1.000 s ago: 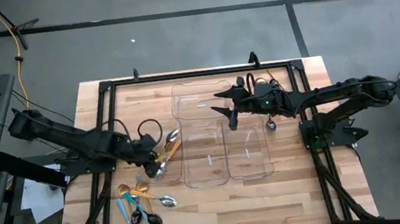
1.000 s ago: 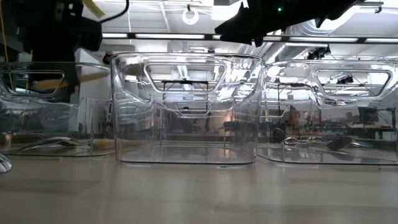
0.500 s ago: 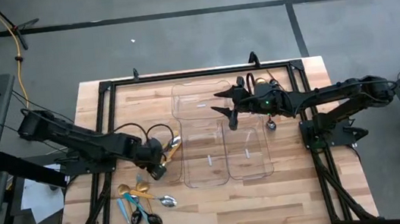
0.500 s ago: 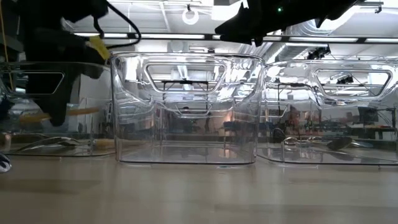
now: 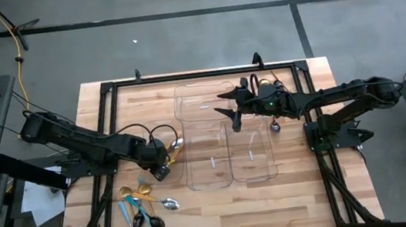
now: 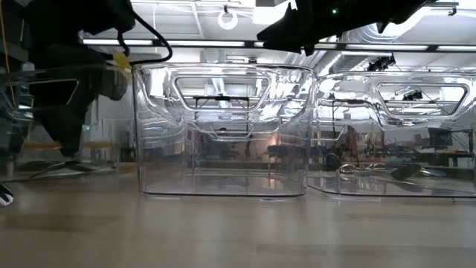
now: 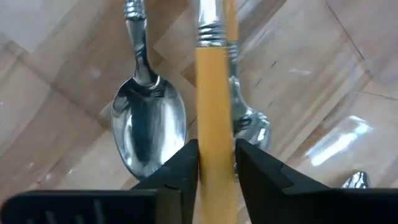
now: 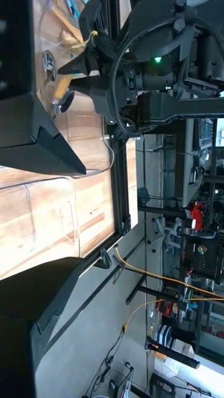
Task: Sort silverware by color (type)
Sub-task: Put the yellow spoon into the left transparent bin
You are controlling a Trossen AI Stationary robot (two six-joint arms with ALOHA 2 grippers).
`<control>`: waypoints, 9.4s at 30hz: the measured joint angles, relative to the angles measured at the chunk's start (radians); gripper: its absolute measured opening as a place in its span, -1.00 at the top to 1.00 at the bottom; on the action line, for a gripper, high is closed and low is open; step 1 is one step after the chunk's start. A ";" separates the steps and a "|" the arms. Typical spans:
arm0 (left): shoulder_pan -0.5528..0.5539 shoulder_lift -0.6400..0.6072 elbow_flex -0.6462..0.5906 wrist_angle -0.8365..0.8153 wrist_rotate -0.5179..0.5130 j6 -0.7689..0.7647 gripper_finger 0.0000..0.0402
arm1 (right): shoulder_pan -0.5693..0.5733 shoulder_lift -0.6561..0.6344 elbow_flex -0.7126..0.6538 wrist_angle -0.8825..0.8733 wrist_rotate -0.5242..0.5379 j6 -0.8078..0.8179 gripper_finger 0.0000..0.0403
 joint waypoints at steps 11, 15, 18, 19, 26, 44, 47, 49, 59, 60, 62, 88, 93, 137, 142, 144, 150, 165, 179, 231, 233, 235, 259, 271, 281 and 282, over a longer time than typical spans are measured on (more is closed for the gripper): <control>0.000 -0.001 -0.001 0.002 0.003 0.001 0.37 | 0.000 0.000 0.000 0.000 0.000 0.000 -0.05; 0.000 -0.007 -0.001 0.007 0.003 -0.001 0.37 | 0.000 0.000 0.000 0.000 0.000 0.000 -0.05; 0.000 -0.019 -0.002 0.010 0.007 -0.002 0.36 | 0.000 0.000 0.000 0.000 0.000 0.000 -0.05; 0.000 -0.024 -0.002 0.012 0.007 -0.003 0.36 | 0.000 0.000 0.000 0.000 0.000 0.000 -0.05; 0.000 -0.057 -0.003 0.013 0.008 -0.011 0.36 | 0.000 0.000 0.000 0.000 0.000 0.000 -0.05; -0.128 -0.267 0.319 0.002 -0.146 0.319 0.36 | 0.000 0.000 0.000 0.000 0.000 -0.002 -0.05; -0.240 -0.260 0.349 0.064 -0.223 0.417 0.36 | 0.000 0.000 0.000 0.000 0.000 -0.003 -0.05; -0.321 -0.228 0.349 0.117 -0.270 0.456 0.36 | 0.000 0.000 0.000 0.000 0.000 -0.003 -0.05; -0.589 -0.006 0.348 0.054 -0.373 0.273 0.36 | 0.000 0.000 0.000 0.000 0.000 0.000 -0.05; -0.610 0.014 0.348 0.027 -0.374 0.234 0.36 | 0.000 0.000 0.000 0.000 0.000 0.001 -0.05; -0.648 0.060 0.348 -0.019 -0.365 0.157 0.36 | 0.000 0.000 0.000 0.000 0.000 0.004 -0.05; -0.722 0.446 0.349 -0.188 -0.382 0.167 0.36 | 0.000 0.000 0.000 0.000 0.000 0.004 -0.05; -0.716 0.448 0.349 -0.188 -0.379 0.176 0.36 | 0.000 0.000 0.000 0.000 0.001 0.008 -0.05; -0.643 0.449 0.414 -0.195 -0.146 0.474 0.36 | 0.000 0.000 0.000 0.000 0.000 0.008 -0.05; -0.643 0.449 0.395 -0.192 -0.147 0.482 0.36 | 0.000 0.000 0.000 0.000 0.000 0.008 -0.05; -0.643 0.449 0.380 -0.186 -0.144 0.483 0.36 | 0.000 0.000 0.000 0.000 0.000 0.008 -0.05; -0.643 0.449 0.371 -0.159 -0.143 0.494 0.36 | 0.000 0.000 0.000 0.000 0.000 0.008 -0.05; -0.643 0.449 0.371 -0.156 -0.152 0.498 0.67 | 0.000 0.000 0.000 0.000 0.000 0.008 -0.05; -0.643 0.447 0.370 -0.152 -0.199 0.524 0.72 | 0.000 0.000 0.000 -0.001 0.000 0.008 -0.05; -0.536 0.250 0.535 -0.400 -0.243 0.460 0.85 | 0.000 0.000 0.000 -0.004 0.000 0.016 -0.05; -0.535 0.185 0.537 -0.372 -0.352 0.447 0.85 | 0.000 0.000 0.000 -0.004 0.000 0.016 -0.05; -0.535 0.117 0.524 -0.314 -0.474 0.460 0.85 | 0.000 0.000 0.000 -0.004 0.000 0.016 -0.05; 0.158 -0.448 -0.372 1.438 -0.259 1.154 0.85 | 0.000 0.038 0.002 0.096 -0.055 0.035 -0.05; 0.306 -0.354 -0.374 1.490 -0.038 1.015 0.85 | 0.003 0.159 0.000 0.270 -0.156 0.002 -0.05; 0.313 -0.360 -0.357 1.481 -0.033 1.028 0.84 | 0.043 0.140 0.001 0.286 -0.159 0.009 -0.05; 0.313 -0.360 -0.357 1.481 -0.033 1.028 0.84 | 0.045 0.140 0.000 0.285 -0.159 0.018 -0.05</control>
